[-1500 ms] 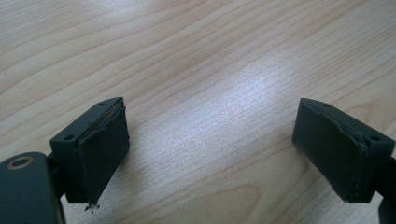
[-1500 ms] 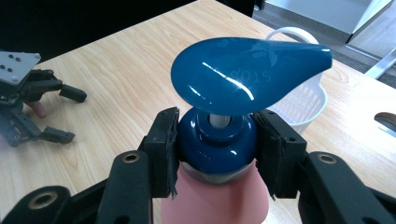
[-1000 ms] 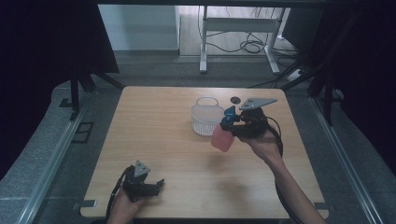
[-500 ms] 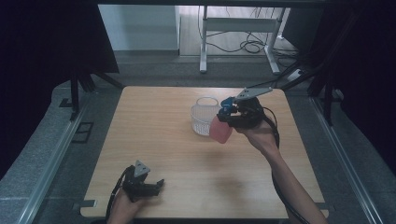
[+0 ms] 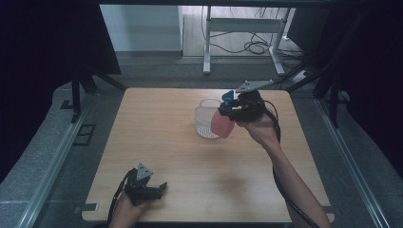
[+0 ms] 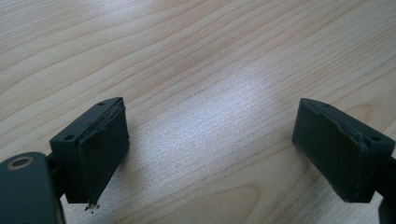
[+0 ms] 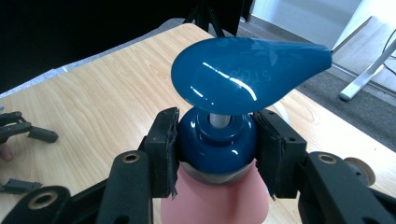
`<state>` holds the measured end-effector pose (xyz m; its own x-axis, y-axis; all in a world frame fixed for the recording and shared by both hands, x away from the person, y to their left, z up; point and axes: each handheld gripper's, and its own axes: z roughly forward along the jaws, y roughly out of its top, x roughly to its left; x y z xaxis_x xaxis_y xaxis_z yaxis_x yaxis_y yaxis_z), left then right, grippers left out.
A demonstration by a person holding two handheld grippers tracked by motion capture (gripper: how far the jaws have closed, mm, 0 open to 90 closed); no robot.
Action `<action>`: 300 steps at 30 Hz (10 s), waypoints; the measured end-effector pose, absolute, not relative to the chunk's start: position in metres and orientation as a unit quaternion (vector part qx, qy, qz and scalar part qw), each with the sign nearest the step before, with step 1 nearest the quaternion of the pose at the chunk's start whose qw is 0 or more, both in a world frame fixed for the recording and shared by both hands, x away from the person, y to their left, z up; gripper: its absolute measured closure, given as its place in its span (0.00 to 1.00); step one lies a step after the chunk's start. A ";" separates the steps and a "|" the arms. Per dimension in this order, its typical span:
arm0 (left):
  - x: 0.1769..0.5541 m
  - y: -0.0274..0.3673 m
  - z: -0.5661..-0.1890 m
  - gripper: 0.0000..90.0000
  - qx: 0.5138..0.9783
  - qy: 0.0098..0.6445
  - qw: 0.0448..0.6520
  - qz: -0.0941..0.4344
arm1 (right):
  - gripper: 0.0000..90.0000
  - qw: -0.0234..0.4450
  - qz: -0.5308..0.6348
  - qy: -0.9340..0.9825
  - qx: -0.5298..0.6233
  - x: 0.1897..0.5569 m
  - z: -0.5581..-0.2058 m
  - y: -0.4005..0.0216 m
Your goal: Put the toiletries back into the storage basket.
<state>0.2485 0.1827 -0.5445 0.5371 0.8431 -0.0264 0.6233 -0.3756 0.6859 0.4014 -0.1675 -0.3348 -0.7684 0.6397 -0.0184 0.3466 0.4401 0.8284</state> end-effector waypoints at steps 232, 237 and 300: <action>0.248 0.183 -0.544 0.11 0.813 0.451 0.329 0.166 | 0.06 0.161 0.412 0.842 0.309 0.418 -0.410 -0.152; 0.248 0.183 -0.544 0.12 0.813 0.451 0.329 0.166 | 0.06 0.160 0.414 0.841 0.310 0.413 -0.412 -0.158; 0.248 0.182 -0.545 0.12 0.810 0.454 0.331 0.166 | 0.01 0.150 0.383 0.845 0.342 0.321 -0.509 -0.246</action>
